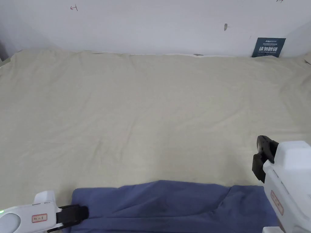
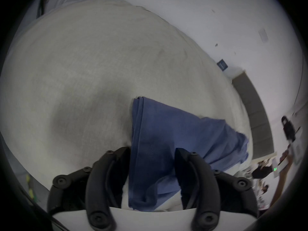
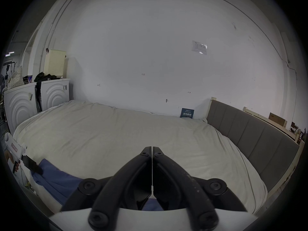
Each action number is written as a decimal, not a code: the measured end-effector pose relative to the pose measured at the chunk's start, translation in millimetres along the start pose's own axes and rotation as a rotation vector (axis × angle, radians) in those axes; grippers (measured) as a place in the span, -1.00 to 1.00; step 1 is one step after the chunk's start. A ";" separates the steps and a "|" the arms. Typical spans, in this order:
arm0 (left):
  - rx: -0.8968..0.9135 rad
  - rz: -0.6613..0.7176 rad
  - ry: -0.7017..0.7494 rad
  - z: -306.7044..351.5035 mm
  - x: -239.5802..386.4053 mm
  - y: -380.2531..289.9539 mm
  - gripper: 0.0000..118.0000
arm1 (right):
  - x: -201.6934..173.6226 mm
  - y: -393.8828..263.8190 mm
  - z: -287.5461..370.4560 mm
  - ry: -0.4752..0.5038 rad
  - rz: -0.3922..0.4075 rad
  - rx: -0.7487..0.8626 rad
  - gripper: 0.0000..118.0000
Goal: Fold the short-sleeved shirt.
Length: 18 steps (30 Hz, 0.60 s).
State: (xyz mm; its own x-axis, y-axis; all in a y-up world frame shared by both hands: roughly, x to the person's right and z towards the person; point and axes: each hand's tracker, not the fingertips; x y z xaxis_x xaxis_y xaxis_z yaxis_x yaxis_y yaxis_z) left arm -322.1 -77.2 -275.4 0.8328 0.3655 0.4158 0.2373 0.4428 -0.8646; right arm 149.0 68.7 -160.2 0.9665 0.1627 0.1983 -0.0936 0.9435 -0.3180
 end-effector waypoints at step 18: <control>0.139 -0.032 0.013 69.5 17.3 16.9 -0.92 | 19.6 4.3 9.2 -0.006 -0.042 0.028 -0.95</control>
State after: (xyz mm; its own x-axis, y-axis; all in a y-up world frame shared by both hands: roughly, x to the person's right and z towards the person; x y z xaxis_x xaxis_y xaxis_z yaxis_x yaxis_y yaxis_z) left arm -338.4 -6.5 -263.3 0.8323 0.3397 0.4381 0.1931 0.5632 -0.8035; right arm 165.4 78.6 -149.2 0.9682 0.1242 0.2170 -0.0593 0.9573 -0.2830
